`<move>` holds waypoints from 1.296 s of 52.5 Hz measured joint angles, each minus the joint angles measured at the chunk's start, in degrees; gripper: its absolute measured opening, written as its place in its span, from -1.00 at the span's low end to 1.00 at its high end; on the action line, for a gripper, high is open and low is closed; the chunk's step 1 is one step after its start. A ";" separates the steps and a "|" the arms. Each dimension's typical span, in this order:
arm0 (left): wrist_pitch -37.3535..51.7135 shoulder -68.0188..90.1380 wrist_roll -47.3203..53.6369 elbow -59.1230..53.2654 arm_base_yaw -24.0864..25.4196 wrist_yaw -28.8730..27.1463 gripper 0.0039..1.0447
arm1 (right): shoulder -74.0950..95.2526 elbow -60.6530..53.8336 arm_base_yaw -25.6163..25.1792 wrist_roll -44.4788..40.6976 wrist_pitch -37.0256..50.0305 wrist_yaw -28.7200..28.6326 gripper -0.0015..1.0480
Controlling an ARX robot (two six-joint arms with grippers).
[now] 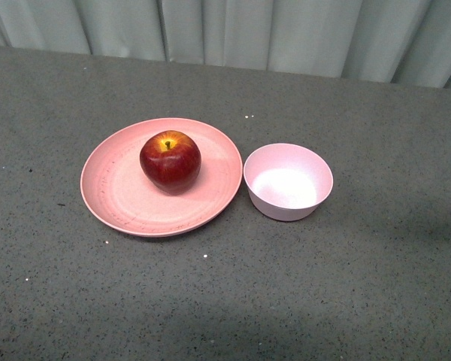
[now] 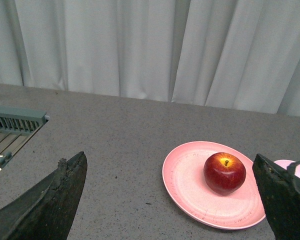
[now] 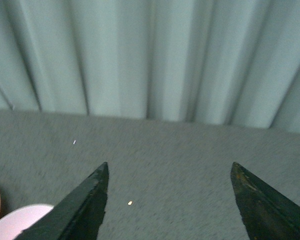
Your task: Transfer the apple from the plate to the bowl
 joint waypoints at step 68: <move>0.00 -0.04 0.00 0.00 0.00 0.13 0.88 | -61.75 -17.59 -7.28 0.00 -40.50 -7.17 -0.98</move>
